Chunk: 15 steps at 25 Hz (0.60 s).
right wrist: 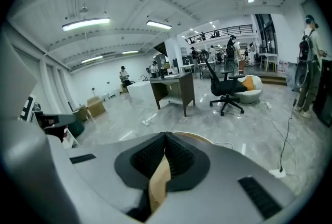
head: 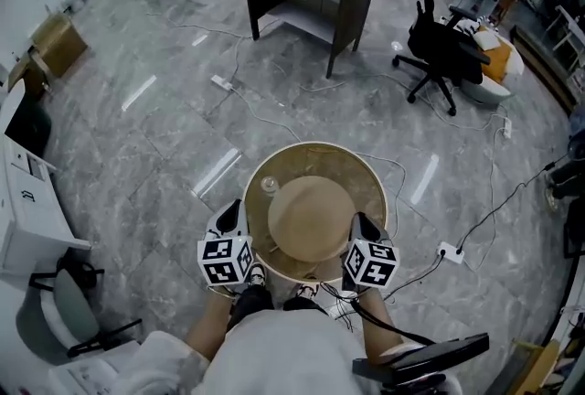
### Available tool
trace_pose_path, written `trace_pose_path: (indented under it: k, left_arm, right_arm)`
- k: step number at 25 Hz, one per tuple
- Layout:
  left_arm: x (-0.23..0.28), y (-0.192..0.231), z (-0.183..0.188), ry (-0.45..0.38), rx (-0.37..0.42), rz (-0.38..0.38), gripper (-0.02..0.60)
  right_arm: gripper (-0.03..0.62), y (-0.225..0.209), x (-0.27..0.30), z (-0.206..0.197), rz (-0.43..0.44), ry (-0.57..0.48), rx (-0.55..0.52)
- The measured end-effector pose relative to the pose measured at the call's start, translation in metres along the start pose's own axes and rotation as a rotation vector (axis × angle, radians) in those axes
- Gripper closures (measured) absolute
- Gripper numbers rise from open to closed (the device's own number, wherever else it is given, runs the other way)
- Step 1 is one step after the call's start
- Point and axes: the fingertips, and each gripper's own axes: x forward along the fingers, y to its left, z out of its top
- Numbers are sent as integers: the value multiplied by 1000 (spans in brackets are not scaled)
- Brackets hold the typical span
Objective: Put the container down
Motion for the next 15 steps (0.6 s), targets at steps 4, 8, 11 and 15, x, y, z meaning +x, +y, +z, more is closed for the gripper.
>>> trace_pose_path:
  k: [4,8,11,15]
  left_arm:
    - [-11,-5,33,-60,-18,52,574]
    - [-20,3,49,-83,-20,65,574]
    - [-22,11,47,-71,-27,55,574]
    - [-25,18,49,-63,-16,31,574]
  right_arm:
    - [571,-14,-16,24,-4,-33,-7]
    - [571,-17,-31,38,-23,-55,-18]
    - [571,-16,-39,41,-49,-68,-18]
    - [571,2,-47,41,-51,-79,-22]
